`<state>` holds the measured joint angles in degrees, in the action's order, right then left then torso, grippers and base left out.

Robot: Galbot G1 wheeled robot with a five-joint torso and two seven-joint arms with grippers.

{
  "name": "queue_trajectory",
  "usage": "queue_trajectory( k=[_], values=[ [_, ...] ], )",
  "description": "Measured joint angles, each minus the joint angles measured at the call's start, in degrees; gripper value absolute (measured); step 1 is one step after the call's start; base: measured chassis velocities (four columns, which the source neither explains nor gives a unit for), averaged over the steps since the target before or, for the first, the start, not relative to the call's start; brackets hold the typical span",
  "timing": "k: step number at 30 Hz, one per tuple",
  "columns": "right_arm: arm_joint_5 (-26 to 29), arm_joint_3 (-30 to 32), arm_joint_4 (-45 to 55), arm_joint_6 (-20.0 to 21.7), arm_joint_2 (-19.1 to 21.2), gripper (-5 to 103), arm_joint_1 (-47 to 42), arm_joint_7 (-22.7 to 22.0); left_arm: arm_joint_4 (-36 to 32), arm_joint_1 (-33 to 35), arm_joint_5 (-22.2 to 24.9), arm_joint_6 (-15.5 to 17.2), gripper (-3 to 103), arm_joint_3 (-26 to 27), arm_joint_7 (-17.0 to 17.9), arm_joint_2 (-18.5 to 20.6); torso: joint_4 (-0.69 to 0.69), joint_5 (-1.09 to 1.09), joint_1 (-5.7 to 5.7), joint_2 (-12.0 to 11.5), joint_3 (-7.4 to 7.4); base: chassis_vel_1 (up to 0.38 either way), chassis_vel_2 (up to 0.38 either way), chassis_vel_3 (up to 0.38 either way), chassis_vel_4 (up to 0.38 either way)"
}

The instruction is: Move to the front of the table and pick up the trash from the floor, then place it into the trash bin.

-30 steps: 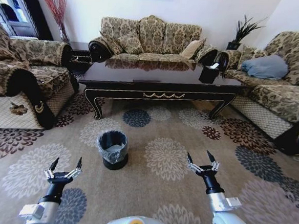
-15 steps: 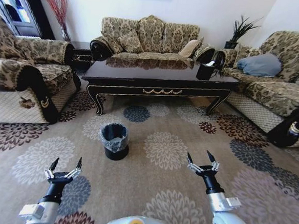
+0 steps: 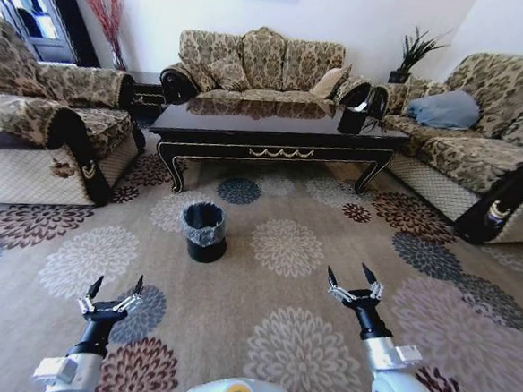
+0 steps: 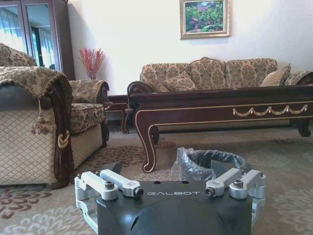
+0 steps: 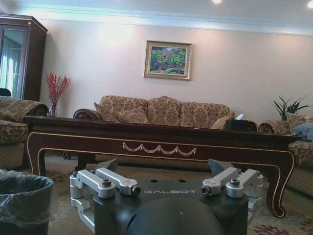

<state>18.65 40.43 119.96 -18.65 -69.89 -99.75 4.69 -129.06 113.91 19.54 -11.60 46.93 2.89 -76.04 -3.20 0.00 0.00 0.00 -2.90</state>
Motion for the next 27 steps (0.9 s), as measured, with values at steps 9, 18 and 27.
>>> queue_trajectory(
  k=[9,18,27],
  values=[
    [0.0,0.0,0.0,0.0,0.0,100,0.0,0.0,0.01,0.0,0.0,0.0,100,0.0,0.0,0.0,0.01,0.0,0.0,0.0,0.0,0.148,-0.139,-0.147,0.138],
    [0.0,0.0,0.0,0.0,0.0,100,0.0,0.0,0.0,0.0,0.0,0.0,100,0.0,0.0,0.0,0.0,0.0,0.0,0.0,0.0,0.146,-0.157,-0.162,0.153],
    [0.0,0.0,0.0,0.0,0.0,100,0.0,0.0,0.0,0.0,0.0,0.0,100,0.0,0.0,0.0,0.0,0.0,0.0,0.0,0.0,0.163,-0.165,-0.161,0.153]
  ],
)
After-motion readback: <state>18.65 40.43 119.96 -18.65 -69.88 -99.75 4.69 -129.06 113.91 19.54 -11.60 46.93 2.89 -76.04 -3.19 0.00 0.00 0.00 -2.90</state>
